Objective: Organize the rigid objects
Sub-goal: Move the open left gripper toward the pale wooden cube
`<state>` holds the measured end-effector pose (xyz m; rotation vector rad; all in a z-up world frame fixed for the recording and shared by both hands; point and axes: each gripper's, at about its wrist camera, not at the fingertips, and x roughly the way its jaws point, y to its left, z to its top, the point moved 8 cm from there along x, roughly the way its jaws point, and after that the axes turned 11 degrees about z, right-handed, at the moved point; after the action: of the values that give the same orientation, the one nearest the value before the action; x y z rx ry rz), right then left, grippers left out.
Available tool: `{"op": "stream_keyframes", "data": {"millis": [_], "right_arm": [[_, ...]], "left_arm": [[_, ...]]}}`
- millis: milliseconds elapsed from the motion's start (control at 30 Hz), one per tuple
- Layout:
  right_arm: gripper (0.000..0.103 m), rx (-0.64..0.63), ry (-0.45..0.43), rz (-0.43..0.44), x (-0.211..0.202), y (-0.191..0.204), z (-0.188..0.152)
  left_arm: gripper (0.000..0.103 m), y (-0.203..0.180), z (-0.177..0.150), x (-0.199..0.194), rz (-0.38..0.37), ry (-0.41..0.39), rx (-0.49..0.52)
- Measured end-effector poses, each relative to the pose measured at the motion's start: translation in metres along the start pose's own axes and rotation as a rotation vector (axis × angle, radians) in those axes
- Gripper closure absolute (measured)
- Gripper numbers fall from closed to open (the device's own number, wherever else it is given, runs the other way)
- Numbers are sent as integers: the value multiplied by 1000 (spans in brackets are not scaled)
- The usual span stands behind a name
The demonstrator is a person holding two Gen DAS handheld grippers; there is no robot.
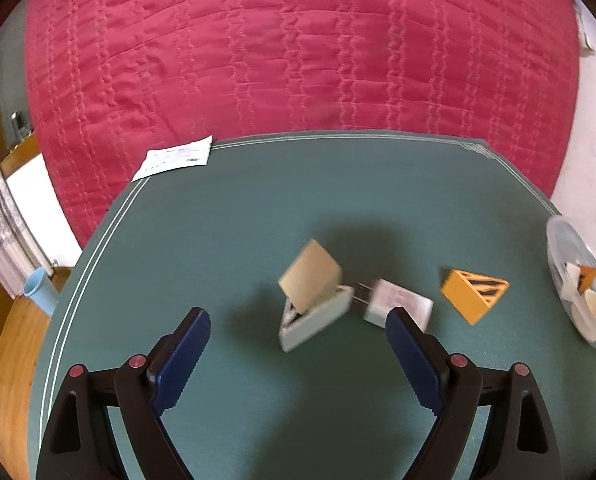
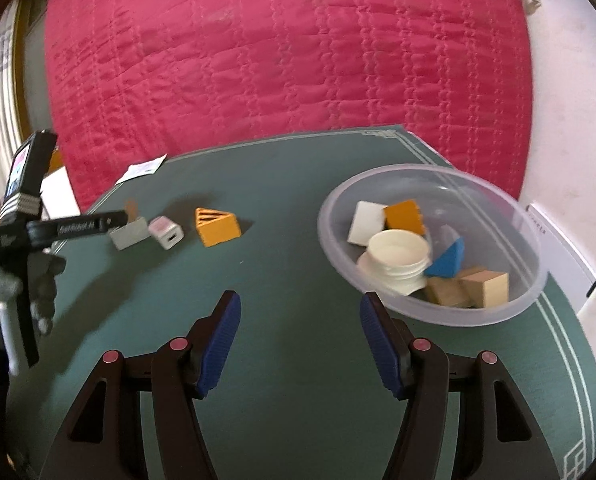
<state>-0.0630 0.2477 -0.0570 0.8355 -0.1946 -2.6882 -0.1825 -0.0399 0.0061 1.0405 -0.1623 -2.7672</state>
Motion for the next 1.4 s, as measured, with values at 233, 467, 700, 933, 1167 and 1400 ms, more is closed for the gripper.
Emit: {"op": "stream_keyframes", "data": {"millis": [233, 467, 700, 933, 1167, 1400], "right_arm": [[40, -9, 31, 26, 8, 9, -6], [40, -3, 46, 23, 10, 10, -7], [40, -10, 63, 18, 12, 13, -10], [40, -5, 79, 5, 16, 14, -11], [40, 13, 101, 1, 20, 11, -12], [40, 23, 97, -2, 19, 10, -13]], "left_arm": [[11, 13, 11, 18, 19, 14, -19], [13, 9, 16, 29, 8, 10, -1], [32, 0, 20, 40, -47, 3, 24], [43, -2, 20, 44, -101, 15, 0], [35, 6, 16, 41, -125, 32, -33], [26, -6, 6, 30, -148, 16, 28]]}}
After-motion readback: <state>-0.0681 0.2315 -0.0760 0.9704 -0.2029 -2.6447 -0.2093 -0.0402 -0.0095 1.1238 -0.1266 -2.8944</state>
